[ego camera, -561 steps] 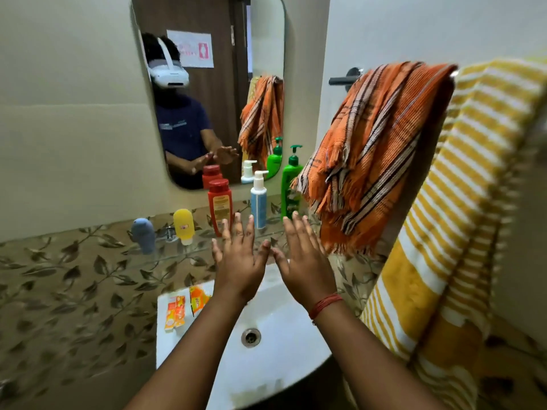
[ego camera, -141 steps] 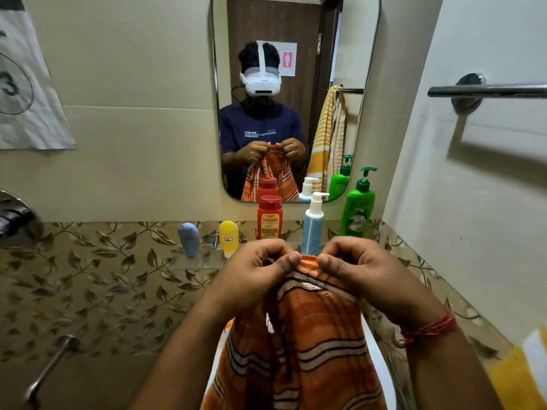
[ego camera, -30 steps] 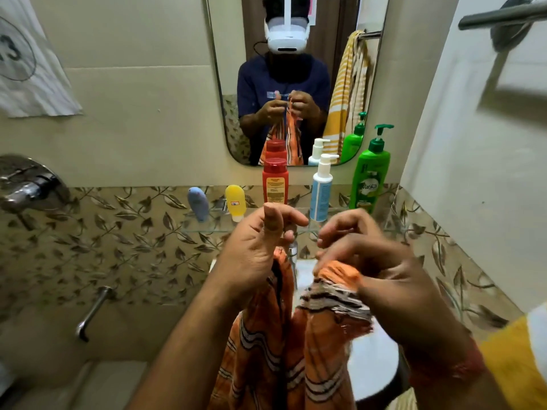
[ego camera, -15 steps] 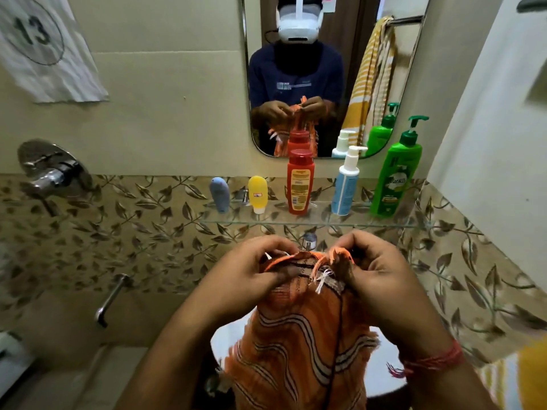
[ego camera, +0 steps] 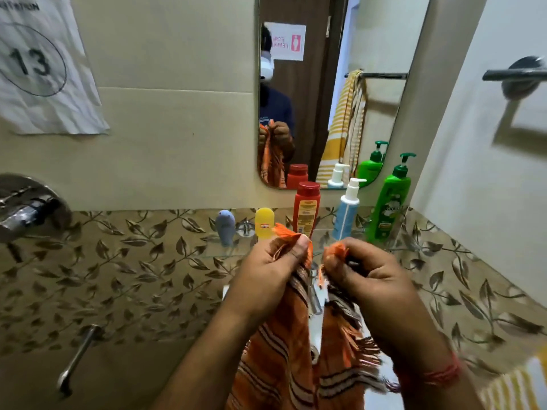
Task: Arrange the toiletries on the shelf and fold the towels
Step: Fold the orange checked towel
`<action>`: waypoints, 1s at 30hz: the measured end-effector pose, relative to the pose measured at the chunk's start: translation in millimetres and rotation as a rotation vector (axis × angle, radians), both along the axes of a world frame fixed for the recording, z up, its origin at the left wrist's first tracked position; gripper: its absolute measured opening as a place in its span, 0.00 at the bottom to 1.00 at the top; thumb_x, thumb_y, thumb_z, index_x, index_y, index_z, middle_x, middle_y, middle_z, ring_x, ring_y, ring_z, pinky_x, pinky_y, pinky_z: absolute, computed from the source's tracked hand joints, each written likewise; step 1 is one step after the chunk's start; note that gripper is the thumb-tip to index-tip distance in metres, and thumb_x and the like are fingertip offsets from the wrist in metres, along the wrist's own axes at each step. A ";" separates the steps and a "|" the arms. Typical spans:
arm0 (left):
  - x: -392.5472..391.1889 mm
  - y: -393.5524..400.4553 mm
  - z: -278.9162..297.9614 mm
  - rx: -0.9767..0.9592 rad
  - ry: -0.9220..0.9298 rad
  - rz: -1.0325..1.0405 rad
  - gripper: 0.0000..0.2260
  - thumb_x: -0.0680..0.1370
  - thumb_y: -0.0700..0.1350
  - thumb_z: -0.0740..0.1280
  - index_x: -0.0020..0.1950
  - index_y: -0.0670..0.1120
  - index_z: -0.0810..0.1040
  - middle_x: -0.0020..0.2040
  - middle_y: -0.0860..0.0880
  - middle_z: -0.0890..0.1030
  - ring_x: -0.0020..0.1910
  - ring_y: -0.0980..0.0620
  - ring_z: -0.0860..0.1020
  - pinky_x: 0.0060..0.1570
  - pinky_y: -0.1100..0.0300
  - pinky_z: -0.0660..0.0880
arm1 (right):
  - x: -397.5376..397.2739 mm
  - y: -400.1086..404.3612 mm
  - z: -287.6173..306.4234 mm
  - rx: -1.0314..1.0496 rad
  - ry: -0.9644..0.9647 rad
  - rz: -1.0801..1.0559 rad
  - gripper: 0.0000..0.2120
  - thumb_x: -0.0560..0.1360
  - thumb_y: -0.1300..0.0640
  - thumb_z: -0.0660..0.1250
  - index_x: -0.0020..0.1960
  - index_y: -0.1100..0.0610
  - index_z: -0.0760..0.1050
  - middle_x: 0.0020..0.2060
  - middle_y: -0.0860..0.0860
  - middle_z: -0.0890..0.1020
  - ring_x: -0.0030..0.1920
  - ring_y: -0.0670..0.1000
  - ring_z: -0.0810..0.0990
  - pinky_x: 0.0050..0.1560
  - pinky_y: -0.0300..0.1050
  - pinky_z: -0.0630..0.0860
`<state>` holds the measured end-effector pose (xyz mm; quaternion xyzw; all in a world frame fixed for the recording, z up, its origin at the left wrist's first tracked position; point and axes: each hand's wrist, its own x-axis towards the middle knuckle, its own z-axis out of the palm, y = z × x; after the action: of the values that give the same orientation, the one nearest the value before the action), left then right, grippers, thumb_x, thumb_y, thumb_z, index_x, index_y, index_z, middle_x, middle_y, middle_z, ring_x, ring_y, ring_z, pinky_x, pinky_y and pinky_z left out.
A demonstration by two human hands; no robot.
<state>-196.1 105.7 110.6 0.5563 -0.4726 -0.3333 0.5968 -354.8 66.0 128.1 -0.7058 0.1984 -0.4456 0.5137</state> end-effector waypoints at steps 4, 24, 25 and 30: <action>1.0 -0.2 0.9 -0.048 0.109 -0.133 0.12 0.78 0.51 0.66 0.52 0.45 0.84 0.48 0.44 0.86 0.53 0.44 0.84 0.59 0.43 0.78 | 19.9 6.9 -5.4 -0.057 0.017 -0.068 0.06 0.75 0.50 0.69 0.41 0.49 0.80 0.38 0.48 0.80 0.42 0.47 0.80 0.44 0.41 0.76; -36.9 4.8 -11.7 -0.052 0.004 -0.078 0.17 0.76 0.28 0.63 0.50 0.47 0.85 0.46 0.45 0.87 0.48 0.45 0.86 0.53 0.43 0.82 | 2.9 14.2 -17.1 -0.077 0.094 -0.364 0.12 0.69 0.58 0.77 0.36 0.54 0.74 0.30 0.49 0.76 0.31 0.46 0.74 0.32 0.39 0.71; -39.6 4.5 -11.7 -0.061 -0.008 -0.084 0.16 0.76 0.28 0.64 0.50 0.46 0.85 0.46 0.45 0.87 0.48 0.46 0.86 0.52 0.46 0.82 | -0.3 12.6 -18.3 -0.091 0.097 -0.393 0.12 0.69 0.58 0.77 0.36 0.54 0.73 0.31 0.49 0.75 0.30 0.46 0.72 0.31 0.38 0.69; -58.1 1.8 -10.8 -0.070 -0.008 -0.118 0.14 0.79 0.31 0.64 0.50 0.47 0.85 0.47 0.44 0.87 0.48 0.44 0.86 0.49 0.50 0.82 | -23.4 1.2 -20.1 -0.006 0.057 -0.418 0.12 0.70 0.57 0.76 0.36 0.54 0.73 0.29 0.48 0.73 0.29 0.45 0.70 0.31 0.40 0.70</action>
<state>-254.2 107.5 99.8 0.5078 -0.5183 -0.3488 0.5932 -378.2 67.1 107.9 -0.6633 0.3536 -0.5229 0.4020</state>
